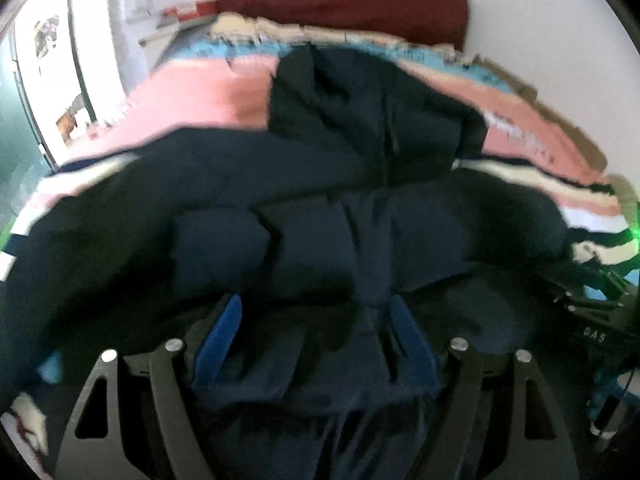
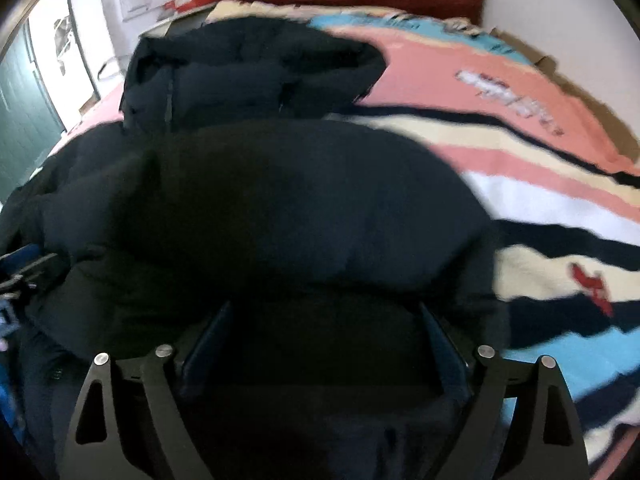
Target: Fold large clothes
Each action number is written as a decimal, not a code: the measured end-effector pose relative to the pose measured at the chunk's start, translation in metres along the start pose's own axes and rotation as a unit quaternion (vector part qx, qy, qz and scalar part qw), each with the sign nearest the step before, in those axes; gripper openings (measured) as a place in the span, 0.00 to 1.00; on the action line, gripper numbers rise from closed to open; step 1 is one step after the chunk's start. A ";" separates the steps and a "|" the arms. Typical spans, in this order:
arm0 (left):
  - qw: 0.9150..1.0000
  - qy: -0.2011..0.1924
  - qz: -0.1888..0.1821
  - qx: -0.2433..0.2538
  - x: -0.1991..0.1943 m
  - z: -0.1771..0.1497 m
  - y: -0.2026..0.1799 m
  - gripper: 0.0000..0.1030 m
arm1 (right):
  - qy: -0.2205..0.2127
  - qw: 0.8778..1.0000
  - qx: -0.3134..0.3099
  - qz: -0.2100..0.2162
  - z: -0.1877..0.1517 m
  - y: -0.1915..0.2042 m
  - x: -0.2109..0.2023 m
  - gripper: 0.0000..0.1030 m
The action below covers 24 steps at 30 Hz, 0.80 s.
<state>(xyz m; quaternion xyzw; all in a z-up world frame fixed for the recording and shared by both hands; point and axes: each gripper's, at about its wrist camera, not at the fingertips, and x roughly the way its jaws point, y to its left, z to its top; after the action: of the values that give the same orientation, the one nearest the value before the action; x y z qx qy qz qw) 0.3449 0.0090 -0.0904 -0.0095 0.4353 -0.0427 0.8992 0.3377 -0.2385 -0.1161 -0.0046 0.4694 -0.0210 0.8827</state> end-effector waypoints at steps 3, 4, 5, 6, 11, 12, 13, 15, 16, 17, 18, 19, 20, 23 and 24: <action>1.000 -0.025 0.000 -0.016 -0.037 -0.003 0.017 0.74 | -0.025 0.999 0.017 -0.011 -0.004 -0.008 -0.036 0.86; 0.999 -0.025 -0.003 -0.028 -0.047 -0.006 0.025 0.74 | -0.034 0.999 0.025 -0.012 -0.007 -0.011 -0.052 0.86; 0.999 -0.026 -0.004 -0.039 -0.056 -0.009 0.034 0.74 | -0.041 0.999 0.030 -0.010 -0.010 -0.014 -0.064 0.86; 0.998 -0.030 -0.004 -0.057 -0.068 -0.014 0.046 0.74 | -0.046 0.998 0.034 -0.011 -0.013 -0.014 -0.076 0.86; 0.991 -0.050 -0.011 -0.128 -0.114 -0.042 0.097 0.74 | -0.075 0.996 0.053 -0.010 -0.032 -0.015 -0.134 0.86; 0.988 -0.055 -0.012 -0.142 -0.124 -0.050 0.109 0.74 | -0.080 0.995 0.057 -0.008 -0.037 -0.015 -0.144 0.86; 0.986 -0.060 -0.011 -0.157 -0.132 -0.057 0.122 0.74 | -0.086 0.994 0.063 -0.007 -0.044 -0.014 -0.157 0.86; 0.978 -0.065 -0.015 -0.199 -0.145 -0.074 0.153 0.74 | -0.094 0.993 0.070 -0.005 -0.056 -0.015 -0.175 0.86; 0.972 -0.066 -0.017 -0.225 -0.149 -0.084 0.172 0.74 | -0.096 0.993 0.072 -0.004 -0.059 -0.016 -0.180 0.86; 0.967 -0.066 -0.016 -0.247 -0.152 -0.092 0.188 0.74 | -0.099 0.992 0.079 -0.005 -0.065 -0.017 -0.188 0.86; 0.959 -0.064 -0.010 -0.275 -0.155 -0.103 0.209 0.74 | -0.100 0.991 0.085 -0.005 -0.069 -0.017 -0.193 0.86; 0.955 -0.062 -0.005 -0.291 -0.156 -0.111 0.222 0.74 | -0.101 0.991 0.089 -0.006 -0.073 -0.019 -0.197 0.86; 0.950 -0.060 0.000 -0.306 -0.158 -0.118 0.236 0.74 | -0.104 0.990 0.096 -0.009 -0.078 -0.021 -0.204 0.86; 0.938 -0.057 0.028 -0.342 -0.164 -0.139 0.279 0.74 | -0.105 0.989 0.106 -0.009 -0.090 -0.027 -0.216 0.86; 0.933 -0.057 0.032 -0.354 -0.166 -0.144 0.289 0.74 | -0.104 0.989 0.107 -0.008 -0.093 -0.027 -0.218 0.86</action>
<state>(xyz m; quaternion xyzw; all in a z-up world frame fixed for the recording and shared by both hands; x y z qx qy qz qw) 0.1495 0.3136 -0.0654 -0.3155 0.3703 0.1438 0.8618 0.1376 -0.2558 0.0136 0.0842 0.3700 -0.0775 0.9220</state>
